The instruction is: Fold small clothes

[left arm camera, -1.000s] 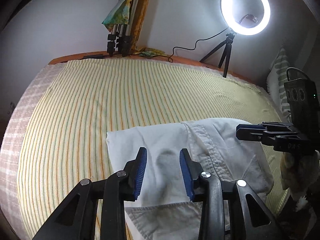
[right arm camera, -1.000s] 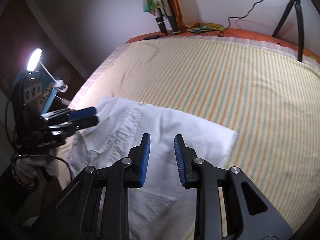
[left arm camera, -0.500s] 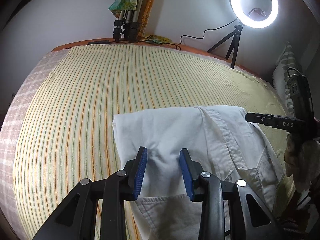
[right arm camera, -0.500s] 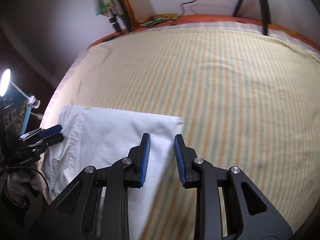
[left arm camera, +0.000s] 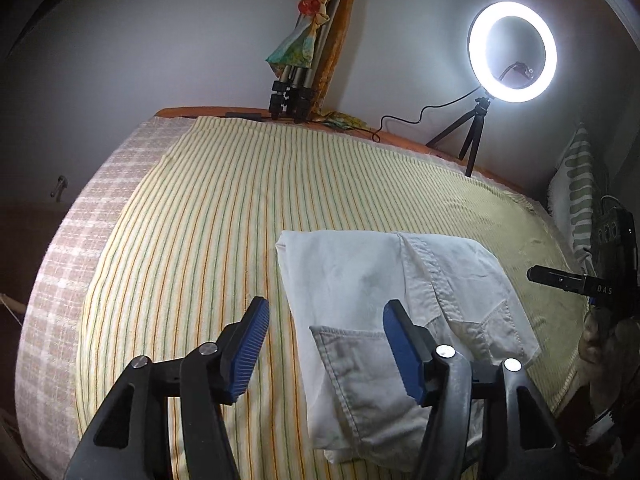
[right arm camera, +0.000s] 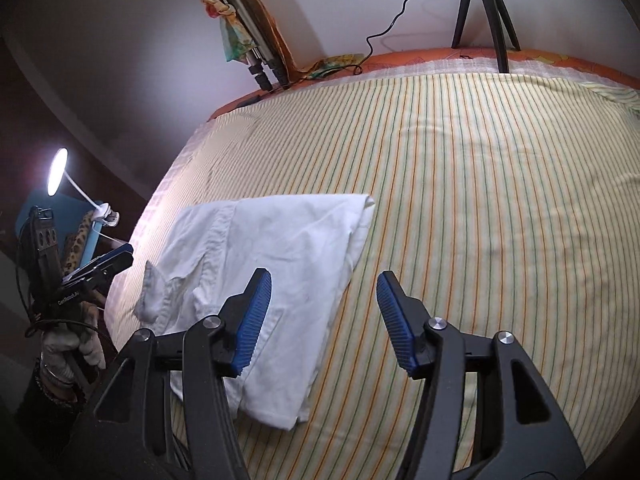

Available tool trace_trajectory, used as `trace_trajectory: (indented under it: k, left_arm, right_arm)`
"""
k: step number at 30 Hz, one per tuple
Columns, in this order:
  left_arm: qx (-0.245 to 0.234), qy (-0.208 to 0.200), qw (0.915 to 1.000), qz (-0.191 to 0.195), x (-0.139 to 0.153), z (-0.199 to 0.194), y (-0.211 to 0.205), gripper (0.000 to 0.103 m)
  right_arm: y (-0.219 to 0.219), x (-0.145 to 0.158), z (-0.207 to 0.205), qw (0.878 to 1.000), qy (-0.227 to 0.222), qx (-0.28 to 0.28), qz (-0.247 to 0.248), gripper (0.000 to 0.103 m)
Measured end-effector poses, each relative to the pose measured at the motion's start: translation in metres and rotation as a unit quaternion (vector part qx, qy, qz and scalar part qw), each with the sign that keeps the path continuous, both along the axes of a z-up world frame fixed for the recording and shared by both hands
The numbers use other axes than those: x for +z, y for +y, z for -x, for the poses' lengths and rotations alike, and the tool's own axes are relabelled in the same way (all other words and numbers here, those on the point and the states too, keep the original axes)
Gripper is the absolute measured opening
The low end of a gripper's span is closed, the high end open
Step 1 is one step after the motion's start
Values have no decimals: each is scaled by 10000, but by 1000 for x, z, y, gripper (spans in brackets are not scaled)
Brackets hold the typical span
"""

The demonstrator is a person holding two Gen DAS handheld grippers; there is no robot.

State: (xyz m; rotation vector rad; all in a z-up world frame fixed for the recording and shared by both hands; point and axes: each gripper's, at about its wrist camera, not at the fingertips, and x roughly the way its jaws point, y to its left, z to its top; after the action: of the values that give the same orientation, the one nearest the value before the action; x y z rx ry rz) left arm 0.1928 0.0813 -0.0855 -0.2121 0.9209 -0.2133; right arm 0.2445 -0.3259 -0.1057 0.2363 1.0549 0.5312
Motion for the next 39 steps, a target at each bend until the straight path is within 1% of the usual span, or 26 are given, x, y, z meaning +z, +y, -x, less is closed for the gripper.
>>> trace_trajectory:
  k: [2, 5, 8, 13, 16, 19, 22, 25, 27, 29, 32, 35, 39]
  left_arm:
    - [23, -97, 9999, 38, 7, 10, -1, 66]
    - [17, -248, 9997, -51, 15, 20, -5, 68]
    - [-9, -297, 9995, -54, 17, 25, -8, 69]
    - [-90, -318, 9994, -100, 14, 35, -15, 69]
    - [-136, -258, 9996, -46, 10, 38, -18, 69]
    - [-140, -185, 9997, 38, 4, 37, -17, 70]
    - [-7, 27, 9989, 462, -6, 35, -7, 71]
    - [124, 340, 9937, 1057, -20, 33, 6, 71]
    - [215, 515, 9887, 1392, -29, 32, 14, 72]
    - [304, 655, 9837, 1646, -37, 30, 20, 72]
    - [418, 888, 9728, 2099, -50, 28, 27, 72]
    - [432, 1048, 9652, 2355, -60, 25, 28, 72]
    - [383, 1166, 9606, 2495, -68, 22, 22, 70]
  right_arm:
    - [1, 2, 8, 10000, -36, 2, 63, 58]
    - [3, 1, 18, 9999, -69, 43, 84, 59]
    - [3, -1, 25, 9999, -75, 87, 34, 59]
    - [5, -13, 31, 9998, 116, 154, 67, 60]
    - [4, -22, 32, 9996, 243, 127, 11, 69]
    - [3, -28, 33, 9994, 327, 62, -64, 69]
    - [1, -32, 34, 9990, 410, 49, -159, 69]
    - [-2, -35, 35, 9981, 511, 74, -323, 69]
    - [-3, -38, 35, 9973, 583, 87, -442, 69]
    - [-4, -43, 34, 9957, 701, 107, -596, 69]
    - [-4, -51, 33, 9928, 861, 131, -825, 69]
    - [-4, -57, 32, 9906, 911, 125, -1015, 70]
    - [-11, -62, 28, 9845, 1063, 47, -1397, 70]
